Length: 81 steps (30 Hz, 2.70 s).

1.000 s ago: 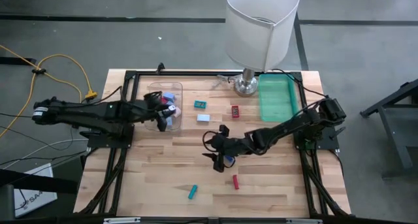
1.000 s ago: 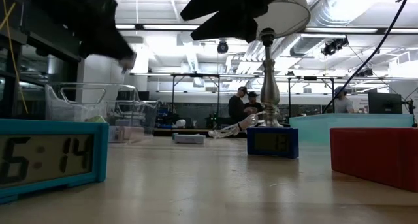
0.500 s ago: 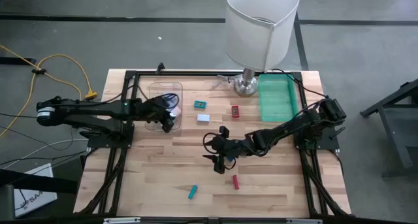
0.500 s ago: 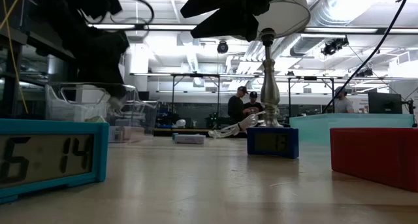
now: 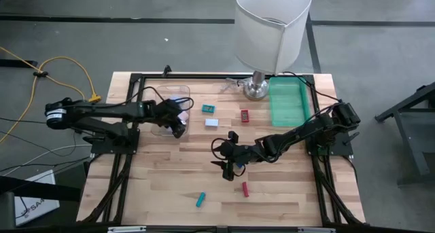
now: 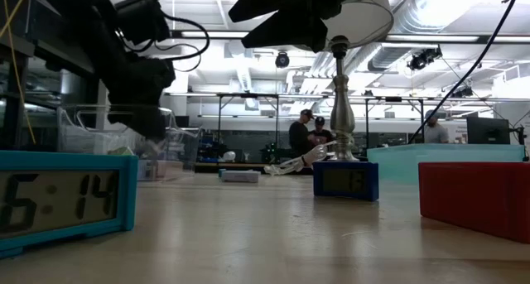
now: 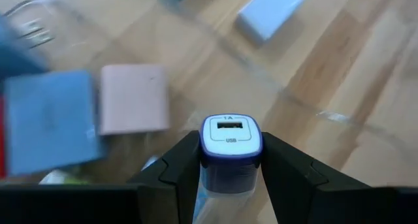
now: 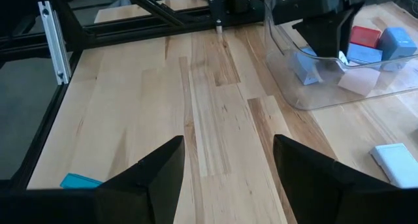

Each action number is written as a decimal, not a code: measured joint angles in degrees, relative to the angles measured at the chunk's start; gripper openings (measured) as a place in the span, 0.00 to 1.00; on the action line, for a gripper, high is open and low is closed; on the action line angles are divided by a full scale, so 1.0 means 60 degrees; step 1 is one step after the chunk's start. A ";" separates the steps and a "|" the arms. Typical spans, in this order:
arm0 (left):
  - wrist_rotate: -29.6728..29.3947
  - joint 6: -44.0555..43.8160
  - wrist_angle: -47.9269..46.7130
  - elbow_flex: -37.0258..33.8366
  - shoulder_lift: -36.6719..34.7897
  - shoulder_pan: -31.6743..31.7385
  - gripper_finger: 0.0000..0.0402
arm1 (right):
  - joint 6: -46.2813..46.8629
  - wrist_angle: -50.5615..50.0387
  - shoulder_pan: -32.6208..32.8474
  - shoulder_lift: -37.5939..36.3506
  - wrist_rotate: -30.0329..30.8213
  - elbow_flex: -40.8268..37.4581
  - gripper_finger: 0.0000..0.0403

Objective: Pick & Place Office items
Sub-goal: Put the purple charger adapter into the transparent bin, then put the blue mini digital clock into the light blue bin

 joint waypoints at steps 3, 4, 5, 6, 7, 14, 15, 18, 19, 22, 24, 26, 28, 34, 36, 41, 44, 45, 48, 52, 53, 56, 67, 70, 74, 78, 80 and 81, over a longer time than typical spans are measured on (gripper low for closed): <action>0.0081 0.0031 0.0258 0.0000 0.0039 -0.0004 0.34 | 0.0000 -0.0002 0.0000 0.0000 0.0000 -0.0001 0.55; 0.0081 0.0031 0.0259 0.0000 0.0039 -0.0004 0.34 | 0.0000 -0.0002 0.0000 0.0000 0.0000 -0.0001 0.55; 0.0081 0.0031 0.0258 0.0000 0.0039 -0.0004 0.34 | 0.0000 -0.0002 0.0000 0.0000 -0.0004 -0.0001 0.55; 0.0081 0.0031 0.0256 0.0000 0.0039 -0.0004 0.34 | 0.0000 -0.0002 0.0000 0.0000 -0.0004 -0.0001 0.55; 0.0081 0.0032 0.0261 0.0000 0.0039 -0.0004 0.34 | 0.0000 -0.0002 0.0000 0.0000 -0.0004 -0.0001 0.55; 0.0089 -0.0046 0.0260 0.0000 0.0039 -0.0004 0.35 | 0.0022 -0.0002 0.0000 0.0000 -0.0028 -0.0001 0.55; 0.0089 -0.0049 0.0260 0.0000 0.0039 -0.0004 0.36 | 0.0025 -0.0002 0.0000 0.0000 -0.0029 -0.0001 0.55; 0.0092 -0.0056 0.0260 0.0000 0.0039 -0.0004 0.39 | 0.0025 -0.0002 0.0000 0.0000 -0.0032 -0.0001 0.55; 0.0099 -0.0056 0.0260 0.0000 0.0039 -0.0004 0.40 | 0.0025 -0.0002 0.0000 0.0000 -0.0033 -0.0001 0.55; 0.0103 -0.0076 0.0263 0.0000 0.0039 -0.0004 0.42 | 0.0029 -0.0002 0.0000 0.0000 -0.0033 -0.0001 0.55; 0.0099 -0.0081 0.0263 0.0000 0.0039 -0.0004 0.43 | 0.0029 -0.0002 0.0000 0.0000 -0.0033 -0.0001 0.55; 0.0099 -0.0081 0.0263 0.0000 0.0039 -0.0004 0.43 | 0.0029 -0.0002 0.0000 0.0000 -0.0035 -0.0001 0.55; 0.0099 -0.0081 0.0263 0.0000 0.0039 -0.0004 0.43 | 0.0029 -0.0005 0.0000 0.0000 -0.0034 -0.0001 0.55; 0.0099 -0.0079 0.0265 0.0000 0.0039 -0.0004 0.43 | 0.0029 -0.0006 0.0000 0.0000 -0.0036 -0.0001 0.55; 0.0098 -0.0079 0.0264 0.0000 0.0039 -0.0004 0.43 | 0.0029 -0.0006 0.0000 0.0000 -0.0036 -0.0001 0.55; 0.0092 0.0077 0.0289 0.0000 0.0039 -0.0004 0.43 | 0.0033 -0.0006 0.0000 0.0000 -0.0036 -0.0001 0.55; 0.0096 0.0303 0.0375 0.0017 -0.0086 0.0089 0.43 | 0.0033 -0.0006 0.0000 0.0000 -0.0040 -0.0001 0.55; 0.0087 0.0449 0.0371 0.0083 -0.0156 0.0137 0.43 | 0.0033 -0.0006 0.0000 0.0000 -0.0036 -0.0001 0.55; 0.0082 0.0876 0.0428 0.0373 -0.0495 0.0232 0.43 | 0.0033 -0.0010 0.0000 0.0000 -0.0040 -0.0001 0.55; 0.0079 0.1330 0.0413 0.0840 -0.1000 0.0218 0.43 | 0.0033 -0.0010 0.0007 0.0000 -0.0040 -0.0001 0.55; 0.0076 0.1410 0.0416 0.0957 -0.1119 0.0146 0.43 | 0.0033 -0.0010 0.0007 0.0000 -0.0040 -0.0001 0.55; 0.0085 0.1713 0.0405 0.1189 -0.1472 -0.0160 0.43 | 0.0033 -0.0013 0.0007 0.0000 -0.0044 -0.0001 0.55; 0.0092 0.1806 0.0515 0.1428 -0.2939 -0.1484 0.43 | 0.0033 -0.0035 0.0007 0.0000 -0.0076 -0.0001 0.55; 0.0089 0.1802 0.0517 0.1428 -0.3232 -0.1704 0.43 | 0.0033 -0.0035 0.0007 0.0000 -0.0074 -0.0001 0.55; 0.0089 0.1803 0.0480 0.1428 -0.3463 -0.1934 0.43 | 0.0033 -0.0035 0.0007 0.0000 -0.0076 -0.0001 0.55; 0.0089 0.1946 0.0152 0.1428 -0.3601 -0.2100 0.43 | 0.0087 -0.0035 0.0007 0.0000 -0.0073 -0.0001 0.55; 0.0089 0.1943 -0.0127 0.1428 -0.3633 -0.2130 0.43 | 0.0223 -0.0056 0.0007 0.0000 -0.0073 -0.0001 0.55; 0.0088 0.1889 -0.0258 0.1428 -0.3650 -0.2131 0.43 | 0.0248 -0.0072 0.0007 0.0000 -0.0073 -0.0001 0.55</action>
